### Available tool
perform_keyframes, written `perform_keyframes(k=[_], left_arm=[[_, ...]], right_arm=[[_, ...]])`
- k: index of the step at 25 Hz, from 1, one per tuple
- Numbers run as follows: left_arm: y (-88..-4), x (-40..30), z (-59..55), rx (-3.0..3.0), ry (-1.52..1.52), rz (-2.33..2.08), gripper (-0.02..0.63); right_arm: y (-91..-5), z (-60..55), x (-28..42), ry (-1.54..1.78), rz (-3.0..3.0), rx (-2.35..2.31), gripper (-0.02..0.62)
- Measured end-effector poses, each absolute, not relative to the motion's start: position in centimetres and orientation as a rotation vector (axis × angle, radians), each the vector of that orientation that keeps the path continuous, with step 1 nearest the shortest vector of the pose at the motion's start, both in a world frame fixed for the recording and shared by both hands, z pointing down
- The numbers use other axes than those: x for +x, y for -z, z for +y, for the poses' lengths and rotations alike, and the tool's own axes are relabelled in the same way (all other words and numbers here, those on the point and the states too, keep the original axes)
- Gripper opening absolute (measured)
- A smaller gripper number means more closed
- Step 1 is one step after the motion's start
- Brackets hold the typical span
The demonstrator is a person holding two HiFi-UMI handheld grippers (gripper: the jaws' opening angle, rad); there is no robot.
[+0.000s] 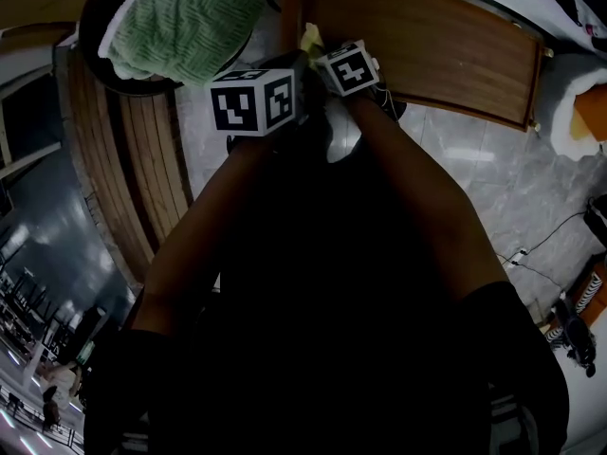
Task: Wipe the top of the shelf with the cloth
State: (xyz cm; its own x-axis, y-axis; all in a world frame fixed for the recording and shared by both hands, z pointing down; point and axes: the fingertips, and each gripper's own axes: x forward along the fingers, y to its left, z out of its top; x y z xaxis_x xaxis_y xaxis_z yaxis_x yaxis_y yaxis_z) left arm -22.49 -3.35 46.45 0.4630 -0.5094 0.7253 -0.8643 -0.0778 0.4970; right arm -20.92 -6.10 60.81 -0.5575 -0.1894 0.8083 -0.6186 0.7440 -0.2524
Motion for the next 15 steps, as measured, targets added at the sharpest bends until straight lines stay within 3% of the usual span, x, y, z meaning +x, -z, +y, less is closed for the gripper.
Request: perform_keyframes(k=[5, 15], left_arm=[[-46.6, -20.8, -4.0, 1.725, -0.445, -1.204, 0.012], [-49.8, -12.3, -5.0, 1.688, -0.526, -1.143, 0.012]], right_arm=[[-60.4, -6.8, -19.8, -0.625, -2.11, 0.575, 0.046], [-60.5, -8.6, -9.3, -0.639, -2.057, 0.639, 0.046]])
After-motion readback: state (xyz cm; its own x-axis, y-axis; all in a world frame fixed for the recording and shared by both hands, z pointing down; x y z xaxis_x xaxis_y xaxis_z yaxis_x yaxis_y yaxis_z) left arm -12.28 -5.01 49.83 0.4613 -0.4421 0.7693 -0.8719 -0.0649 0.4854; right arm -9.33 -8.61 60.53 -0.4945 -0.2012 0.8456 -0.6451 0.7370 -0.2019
